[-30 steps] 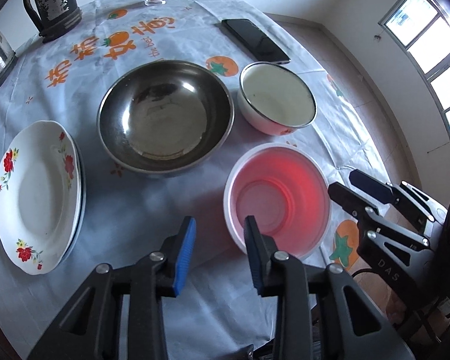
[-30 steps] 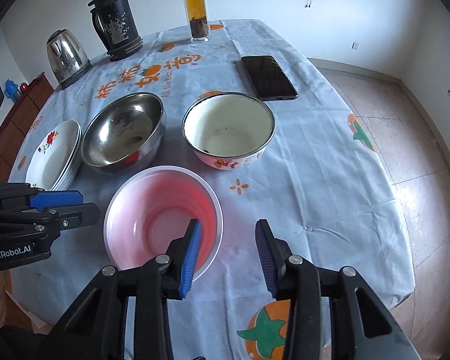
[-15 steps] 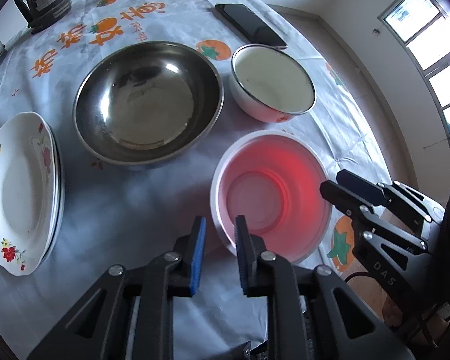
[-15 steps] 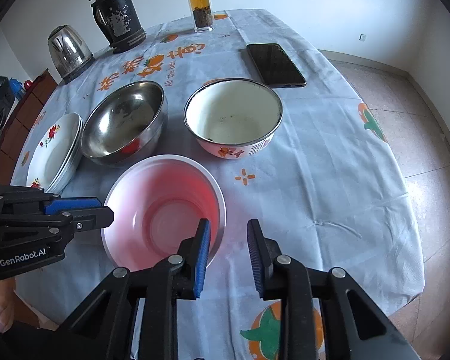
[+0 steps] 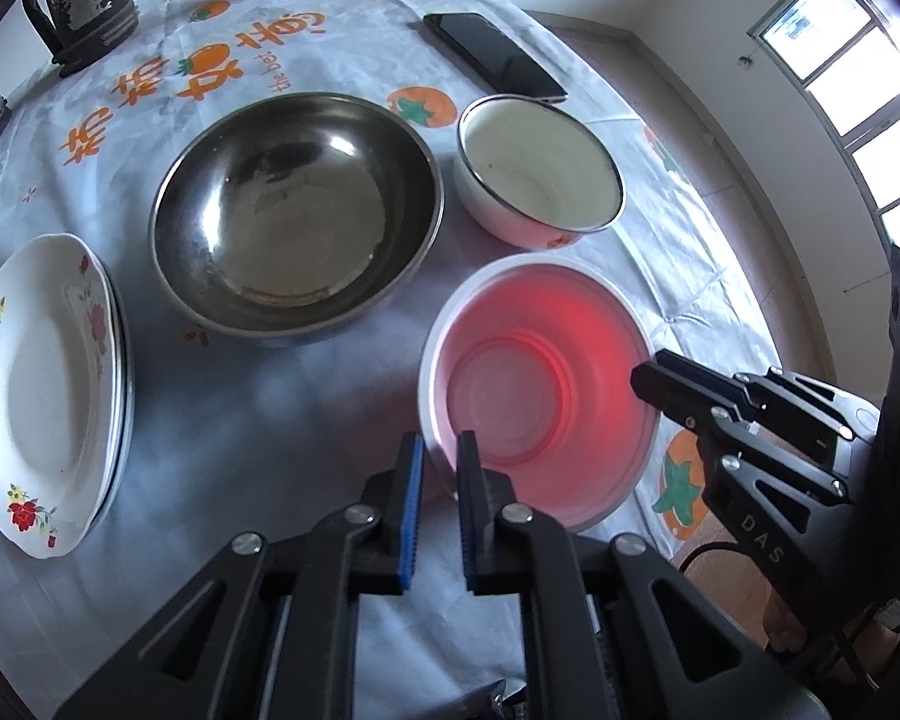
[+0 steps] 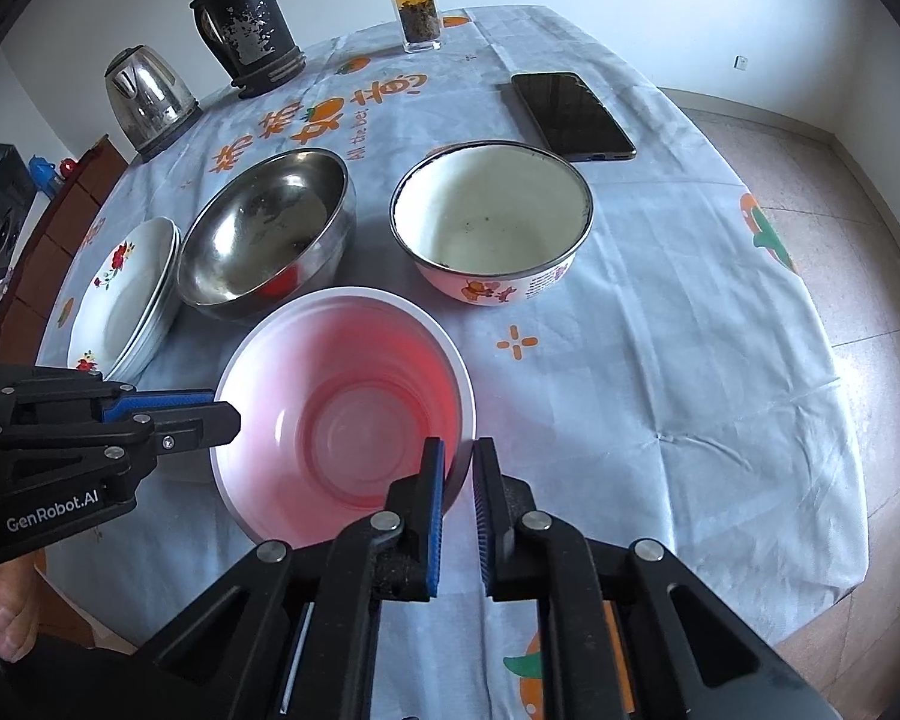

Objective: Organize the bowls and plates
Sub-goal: 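Lift the pink plastic bowl with both tools and carry it over the steel bowl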

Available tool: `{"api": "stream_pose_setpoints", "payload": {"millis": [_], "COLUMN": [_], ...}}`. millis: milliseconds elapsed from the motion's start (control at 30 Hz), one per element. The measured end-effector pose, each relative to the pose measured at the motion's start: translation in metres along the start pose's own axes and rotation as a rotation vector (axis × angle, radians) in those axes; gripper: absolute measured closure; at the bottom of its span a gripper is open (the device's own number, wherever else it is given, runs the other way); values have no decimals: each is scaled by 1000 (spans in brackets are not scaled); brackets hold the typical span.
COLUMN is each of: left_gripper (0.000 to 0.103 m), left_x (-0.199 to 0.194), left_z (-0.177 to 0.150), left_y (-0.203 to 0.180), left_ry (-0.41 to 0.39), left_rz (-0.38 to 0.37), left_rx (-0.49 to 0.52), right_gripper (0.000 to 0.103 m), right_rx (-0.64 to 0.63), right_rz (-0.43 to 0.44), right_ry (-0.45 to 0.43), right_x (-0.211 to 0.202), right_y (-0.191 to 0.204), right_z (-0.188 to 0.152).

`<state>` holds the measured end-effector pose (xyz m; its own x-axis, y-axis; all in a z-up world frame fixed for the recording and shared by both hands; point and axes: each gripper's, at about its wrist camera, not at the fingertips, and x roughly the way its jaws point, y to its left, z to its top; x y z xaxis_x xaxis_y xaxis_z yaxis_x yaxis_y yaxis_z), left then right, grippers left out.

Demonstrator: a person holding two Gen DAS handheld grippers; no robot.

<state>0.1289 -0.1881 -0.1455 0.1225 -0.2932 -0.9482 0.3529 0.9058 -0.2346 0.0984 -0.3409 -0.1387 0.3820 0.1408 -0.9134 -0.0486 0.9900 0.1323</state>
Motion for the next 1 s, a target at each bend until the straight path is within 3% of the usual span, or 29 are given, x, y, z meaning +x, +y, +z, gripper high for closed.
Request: {"api": "stream_pose_setpoints", "payload": {"millis": [1000], "left_gripper": [95], "left_x": [-52], "left_z": [9], "left_y": [8], "left_ry": [-91], "left_rz": [26], "left_rx": [8], "right_gripper": [93], "right_rx": [-72], "right_rz": [12], "right_ry": [-66], "right_x": [-29], "right_y": [26], "right_z": [29]}}
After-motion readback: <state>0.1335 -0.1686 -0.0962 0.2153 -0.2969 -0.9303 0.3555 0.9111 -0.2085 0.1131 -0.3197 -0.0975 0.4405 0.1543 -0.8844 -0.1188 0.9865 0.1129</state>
